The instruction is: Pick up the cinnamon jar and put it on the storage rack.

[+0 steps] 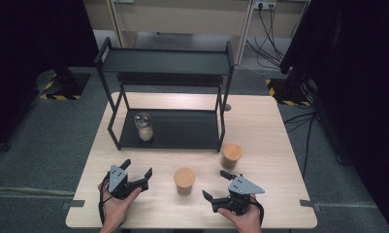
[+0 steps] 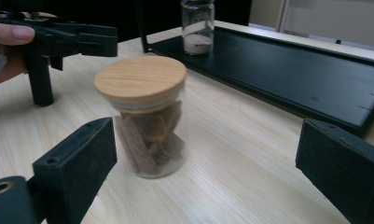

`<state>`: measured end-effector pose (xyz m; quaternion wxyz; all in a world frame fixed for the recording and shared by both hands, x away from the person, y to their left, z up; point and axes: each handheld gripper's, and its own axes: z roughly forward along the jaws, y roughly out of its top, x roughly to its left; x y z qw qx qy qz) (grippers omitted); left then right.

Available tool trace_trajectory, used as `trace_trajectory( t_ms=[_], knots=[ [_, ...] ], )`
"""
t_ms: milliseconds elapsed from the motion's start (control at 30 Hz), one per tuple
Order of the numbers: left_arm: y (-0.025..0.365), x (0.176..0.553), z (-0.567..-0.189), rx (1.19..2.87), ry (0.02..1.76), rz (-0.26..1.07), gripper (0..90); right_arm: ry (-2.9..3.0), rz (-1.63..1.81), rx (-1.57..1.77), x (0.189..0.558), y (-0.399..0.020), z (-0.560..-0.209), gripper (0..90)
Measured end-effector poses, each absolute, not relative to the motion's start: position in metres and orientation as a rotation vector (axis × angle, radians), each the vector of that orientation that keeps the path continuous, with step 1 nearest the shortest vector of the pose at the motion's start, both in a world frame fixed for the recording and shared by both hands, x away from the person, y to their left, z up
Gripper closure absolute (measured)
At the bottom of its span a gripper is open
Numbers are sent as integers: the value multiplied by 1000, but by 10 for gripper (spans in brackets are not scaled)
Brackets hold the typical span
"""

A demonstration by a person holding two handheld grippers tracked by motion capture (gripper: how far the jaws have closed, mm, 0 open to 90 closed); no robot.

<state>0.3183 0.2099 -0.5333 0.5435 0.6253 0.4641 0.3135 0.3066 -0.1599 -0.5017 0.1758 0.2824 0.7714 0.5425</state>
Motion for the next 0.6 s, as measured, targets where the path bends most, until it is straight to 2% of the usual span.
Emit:
trace_trajectory(
  t_ms=[300,600],
  knots=[
    [210,318,-533,1483,1100,742,72,2233,1566,739,315,-132,-502,59],
    [210,318,-533,1481,1099,745,72,2275,1581,706,323,-110,-506,99]
  ],
)
